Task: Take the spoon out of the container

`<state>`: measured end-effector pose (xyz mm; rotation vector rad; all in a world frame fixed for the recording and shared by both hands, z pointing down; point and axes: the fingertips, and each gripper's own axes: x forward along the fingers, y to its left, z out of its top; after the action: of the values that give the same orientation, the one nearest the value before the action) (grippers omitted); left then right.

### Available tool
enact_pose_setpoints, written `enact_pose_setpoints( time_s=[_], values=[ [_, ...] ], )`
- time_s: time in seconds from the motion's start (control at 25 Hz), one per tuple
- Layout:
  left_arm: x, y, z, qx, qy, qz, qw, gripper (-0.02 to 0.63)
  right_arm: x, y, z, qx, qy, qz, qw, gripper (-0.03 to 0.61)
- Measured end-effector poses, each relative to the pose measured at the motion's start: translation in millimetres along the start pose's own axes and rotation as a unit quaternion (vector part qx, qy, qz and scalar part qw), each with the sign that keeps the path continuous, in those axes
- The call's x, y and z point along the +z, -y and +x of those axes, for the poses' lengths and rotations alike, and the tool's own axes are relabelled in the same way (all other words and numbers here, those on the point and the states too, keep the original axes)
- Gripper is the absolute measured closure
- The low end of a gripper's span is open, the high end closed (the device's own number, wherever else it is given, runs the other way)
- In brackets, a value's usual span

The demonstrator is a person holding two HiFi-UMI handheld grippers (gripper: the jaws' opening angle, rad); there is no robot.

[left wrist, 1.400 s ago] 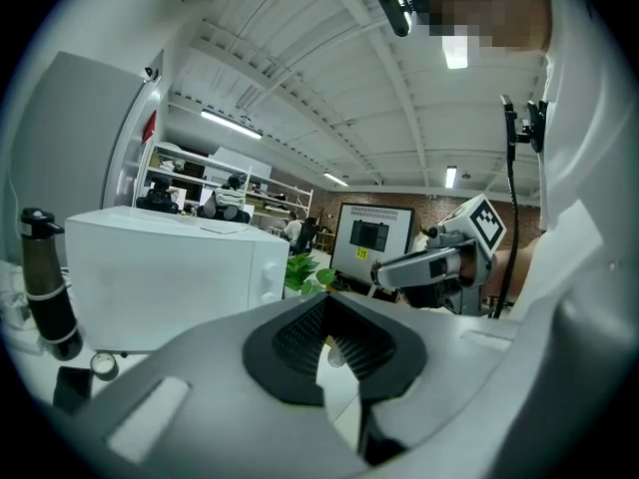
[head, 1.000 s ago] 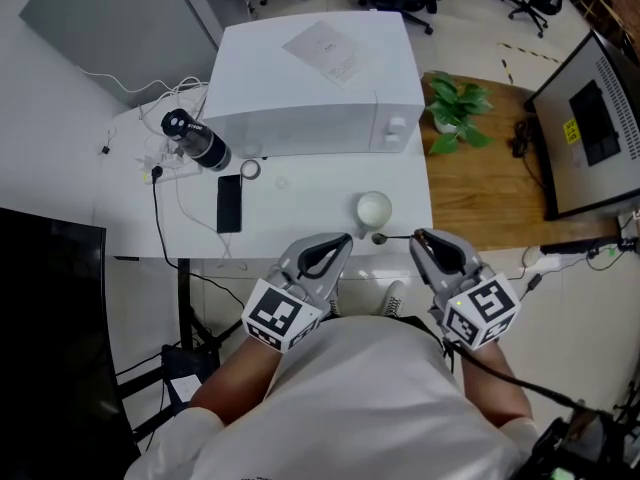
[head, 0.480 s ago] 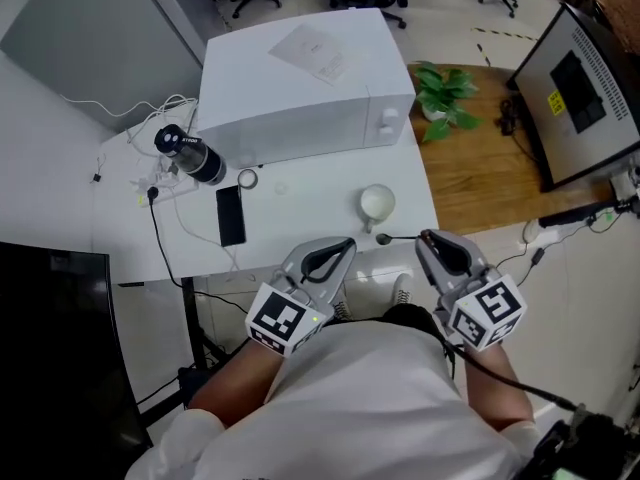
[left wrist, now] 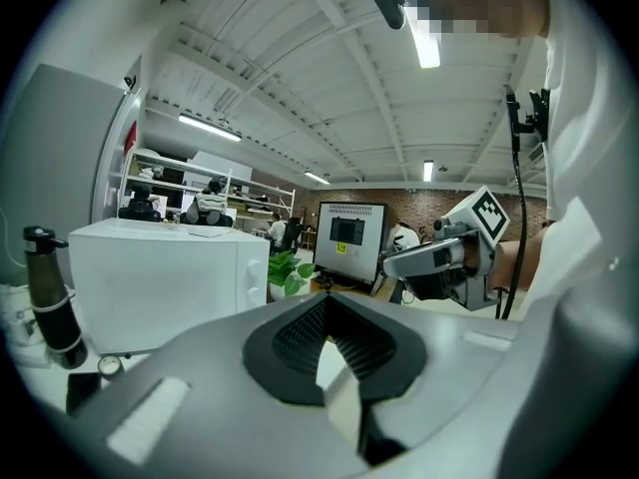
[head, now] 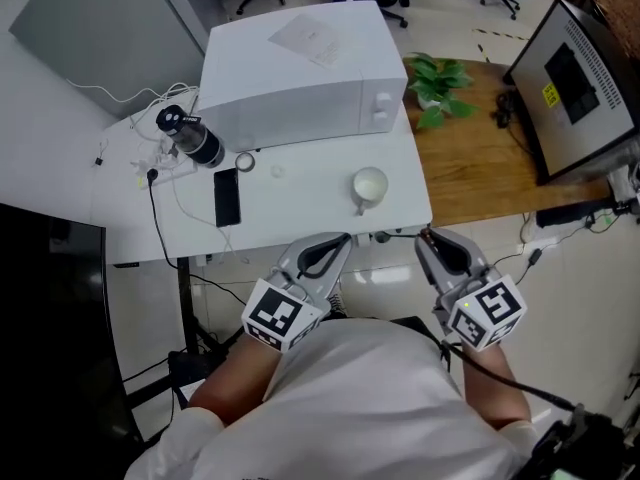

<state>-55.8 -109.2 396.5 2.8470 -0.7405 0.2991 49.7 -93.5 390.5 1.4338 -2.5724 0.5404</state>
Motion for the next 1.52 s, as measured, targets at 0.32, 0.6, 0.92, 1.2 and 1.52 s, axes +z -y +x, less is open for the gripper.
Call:
enact_pose_setpoints(
  time_s=[0.32,0.6,0.92,1.2,1.52],
  values=[
    [-7.2,66.6,-4.7,0.053,0.023,-0.031,0.9979,0.610,-9.5,-4.2,-63.3,0.053,-0.001,-0.025,0.998,0.523],
    [-29.1,131.7,-14.1,0.087,0.026,-0.046,0.9948,0.611,-41.3,-6.3,-127.8,0.073,-0.006,-0.024,0.997,0.523],
    [-50.7,194.6,-34.8,0.107,0.013,-0.053,0.9928,0.611,-72.8,-18.0,-180.4,0.090,-0.018,-0.018,0.996,0.523],
    [-47.8,208.6,-56.8,0.109,0.012,-0.048,0.9928,0.611,-71.1,-40.3,-196.6,0.088,-0.007,-0.021,0.996,0.523],
    [-39.6,202.6,-75.0,0.075,0.012,-0.037,0.9964,0.611,-60.8,-64.2,-191.1,0.063,0.003,-0.015,0.998,0.525]
  ],
)
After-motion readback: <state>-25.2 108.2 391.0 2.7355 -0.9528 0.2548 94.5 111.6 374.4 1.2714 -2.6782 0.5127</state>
